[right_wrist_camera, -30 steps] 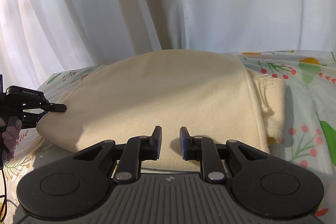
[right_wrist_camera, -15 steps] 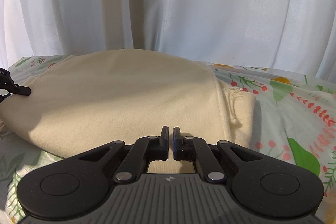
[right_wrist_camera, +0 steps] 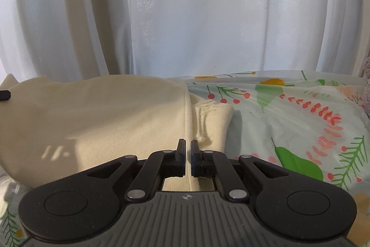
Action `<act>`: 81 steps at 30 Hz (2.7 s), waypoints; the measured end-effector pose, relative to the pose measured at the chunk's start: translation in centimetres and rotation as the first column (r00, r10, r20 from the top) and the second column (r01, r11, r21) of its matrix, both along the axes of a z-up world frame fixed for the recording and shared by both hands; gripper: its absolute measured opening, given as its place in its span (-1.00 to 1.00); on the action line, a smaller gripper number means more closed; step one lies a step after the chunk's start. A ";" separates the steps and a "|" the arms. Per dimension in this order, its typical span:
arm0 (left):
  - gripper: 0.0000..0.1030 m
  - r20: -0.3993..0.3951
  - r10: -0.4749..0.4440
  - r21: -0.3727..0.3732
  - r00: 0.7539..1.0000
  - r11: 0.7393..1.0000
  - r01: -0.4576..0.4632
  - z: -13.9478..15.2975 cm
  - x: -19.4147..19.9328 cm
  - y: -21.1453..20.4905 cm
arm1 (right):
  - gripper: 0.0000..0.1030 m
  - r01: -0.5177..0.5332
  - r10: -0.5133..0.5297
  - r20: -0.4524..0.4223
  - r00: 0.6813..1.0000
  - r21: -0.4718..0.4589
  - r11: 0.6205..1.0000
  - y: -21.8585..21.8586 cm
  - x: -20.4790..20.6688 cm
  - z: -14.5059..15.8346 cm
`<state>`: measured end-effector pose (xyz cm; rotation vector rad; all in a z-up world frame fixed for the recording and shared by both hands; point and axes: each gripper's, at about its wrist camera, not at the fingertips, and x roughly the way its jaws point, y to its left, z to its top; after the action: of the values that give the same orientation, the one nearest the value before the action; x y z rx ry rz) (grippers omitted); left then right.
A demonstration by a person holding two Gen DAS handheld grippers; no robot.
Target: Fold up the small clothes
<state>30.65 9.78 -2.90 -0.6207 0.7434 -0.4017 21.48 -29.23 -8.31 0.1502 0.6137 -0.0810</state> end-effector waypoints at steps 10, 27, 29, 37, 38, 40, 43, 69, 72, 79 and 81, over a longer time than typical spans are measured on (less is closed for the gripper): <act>-0.53 -0.058 -0.134 0.179 0.989 0.973 0.142 -4.0 -0.1 -9.0 | -0.93 -0.021 0.022 -0.023 1.000 0.024 0.999 0.3 0.0 -0.3; -0.36 -0.123 -0.075 0.136 0.990 0.987 0.091 -3.3 -1.2 -3.1 | -0.93 -0.124 0.127 -0.015 0.992 0.134 0.983 2.1 1.8 0.2; -0.38 -0.114 -0.073 0.164 0.991 0.982 0.091 -3.3 -1.2 -3.4 | -0.93 -0.153 0.158 -0.024 0.987 0.163 0.975 2.6 2.2 0.2; -0.36 -0.119 -0.070 0.182 0.990 0.979 0.091 -3.2 -1.0 -4.0 | -0.64 -0.233 0.275 -0.068 0.959 0.360 0.903 4.0 5.3 0.0; -0.36 -0.123 -0.067 0.174 0.990 0.981 0.088 -3.2 -0.9 -3.9 | -0.53 -0.232 0.279 -0.071 0.958 0.386 0.893 4.1 5.6 0.0; -0.32 -0.134 -0.058 0.159 0.989 0.984 0.079 -3.2 -0.9 -3.7 | -0.49 -0.237 0.294 -0.079 0.953 0.414 0.879 4.5 6.1 0.1; -0.09 -0.141 -0.040 0.159 0.989 0.985 0.063 -2.6 -1.1 -3.0 | -0.45 -0.249 0.311 -0.084 0.947 0.422 0.872 4.9 6.7 0.2; 0.06 -0.185 0.065 0.152 0.981 0.988 -0.037 -4.6 0.6 0.1 | -0.29 -0.226 0.433 -0.087 0.897 0.753 0.618 5.6 13.9 -3.4; 0.07 -0.185 0.061 0.151 0.981 0.988 -0.033 -4.6 0.7 -0.2 | -0.68 -0.208 0.427 -0.103 0.899 0.757 0.619 5.7 14.0 -3.9; 0.06 -0.146 0.038 0.191 0.989 0.982 -0.009 -3.0 0.2 -2.1 | -0.76 -0.370 0.399 -0.015 0.917 0.345 0.863 9.0 10.9 1.1; 0.06 -0.129 0.024 0.196 0.991 0.981 0.002 -2.3 0.0 -2.9 | -0.77 -0.380 0.387 0.024 0.922 0.253 0.890 9.3 9.6 2.4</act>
<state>30.63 6.86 -5.20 -0.4679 0.8926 -0.2750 31.12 -19.89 -5.91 0.2732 0.6696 0.3827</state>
